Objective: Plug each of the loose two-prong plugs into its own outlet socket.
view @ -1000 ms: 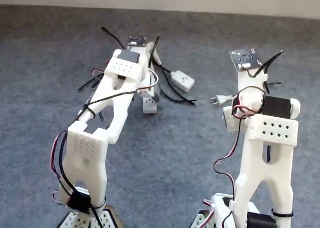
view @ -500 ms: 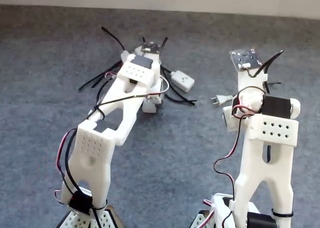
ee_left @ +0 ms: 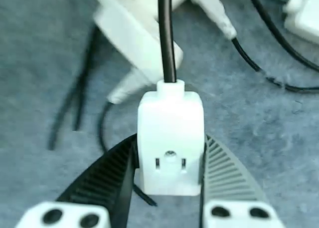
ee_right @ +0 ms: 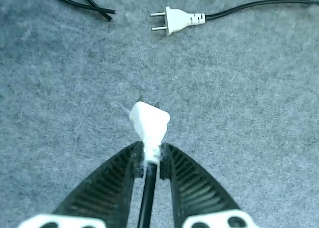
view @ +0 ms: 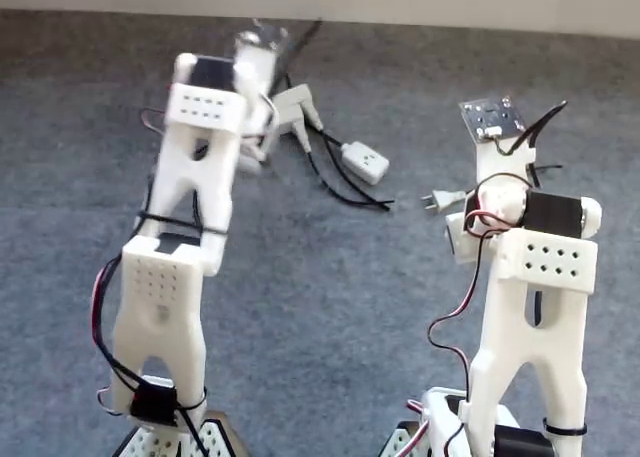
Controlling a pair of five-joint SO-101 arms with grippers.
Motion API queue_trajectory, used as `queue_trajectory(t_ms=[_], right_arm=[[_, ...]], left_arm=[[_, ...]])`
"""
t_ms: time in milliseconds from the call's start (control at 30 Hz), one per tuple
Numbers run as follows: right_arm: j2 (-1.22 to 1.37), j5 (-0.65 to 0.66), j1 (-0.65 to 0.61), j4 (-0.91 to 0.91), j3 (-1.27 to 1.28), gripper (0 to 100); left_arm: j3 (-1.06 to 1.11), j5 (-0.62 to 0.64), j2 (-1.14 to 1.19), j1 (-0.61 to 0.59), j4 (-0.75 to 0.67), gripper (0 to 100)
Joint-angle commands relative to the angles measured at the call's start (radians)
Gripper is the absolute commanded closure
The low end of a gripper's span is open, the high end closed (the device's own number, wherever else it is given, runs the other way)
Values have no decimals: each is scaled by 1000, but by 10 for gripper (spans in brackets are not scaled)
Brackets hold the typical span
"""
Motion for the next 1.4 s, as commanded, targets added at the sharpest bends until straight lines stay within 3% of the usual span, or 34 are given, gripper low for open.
queue_trajectory(t_ms=[0,433,767,1167,1367], right_arm=[[-5,11,4,-10,-4,962],[-5,11,4,-8,-4,962],[-10,11,2,-13,18,962],[-8,11,2,-16,19,962],[-8,11,2,-18,21,962]], left_arm=[[-116,-101,-82,-50,26,995],[245,-166,-570,-50,23,995],[863,-324,-1013,45,-5,995],[1722,-468,-1256,76,-832,994],[2100,-779,-1264,81,-1367,994]])
